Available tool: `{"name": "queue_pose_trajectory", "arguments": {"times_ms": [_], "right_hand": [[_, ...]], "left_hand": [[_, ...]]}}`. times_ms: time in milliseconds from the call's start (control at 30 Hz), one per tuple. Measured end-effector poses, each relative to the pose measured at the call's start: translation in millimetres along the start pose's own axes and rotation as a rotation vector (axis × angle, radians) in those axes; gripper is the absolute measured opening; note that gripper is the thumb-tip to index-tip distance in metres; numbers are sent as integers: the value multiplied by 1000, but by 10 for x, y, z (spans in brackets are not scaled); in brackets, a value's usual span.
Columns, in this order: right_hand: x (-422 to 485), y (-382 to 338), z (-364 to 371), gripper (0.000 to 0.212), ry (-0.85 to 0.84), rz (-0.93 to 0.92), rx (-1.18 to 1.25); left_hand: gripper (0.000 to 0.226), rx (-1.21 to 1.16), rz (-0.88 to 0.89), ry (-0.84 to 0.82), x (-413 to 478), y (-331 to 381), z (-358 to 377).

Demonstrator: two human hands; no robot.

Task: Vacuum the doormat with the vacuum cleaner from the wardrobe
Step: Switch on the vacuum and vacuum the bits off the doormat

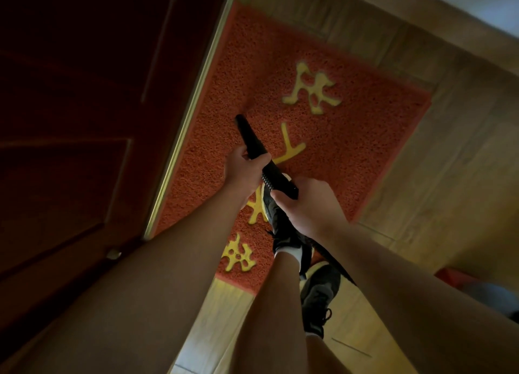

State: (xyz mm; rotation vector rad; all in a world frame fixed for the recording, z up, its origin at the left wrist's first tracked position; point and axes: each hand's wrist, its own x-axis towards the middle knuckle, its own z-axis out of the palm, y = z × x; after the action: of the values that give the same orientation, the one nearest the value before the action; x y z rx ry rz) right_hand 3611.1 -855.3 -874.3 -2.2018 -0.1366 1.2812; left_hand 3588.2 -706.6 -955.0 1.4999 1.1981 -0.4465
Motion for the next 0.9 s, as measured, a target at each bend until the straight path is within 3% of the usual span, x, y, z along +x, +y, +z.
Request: {"name": "queue_pose_trajectory", "arguments": {"times_ms": [633, 900], "right_hand": [[-542, 756, 102, 36, 123, 67, 62], [-841, 1140, 76, 36, 164, 115, 14]], "left_hand": [[22, 81, 41, -69, -520, -325, 631], [34, 126, 29, -141, -846, -483, 1003]]}}
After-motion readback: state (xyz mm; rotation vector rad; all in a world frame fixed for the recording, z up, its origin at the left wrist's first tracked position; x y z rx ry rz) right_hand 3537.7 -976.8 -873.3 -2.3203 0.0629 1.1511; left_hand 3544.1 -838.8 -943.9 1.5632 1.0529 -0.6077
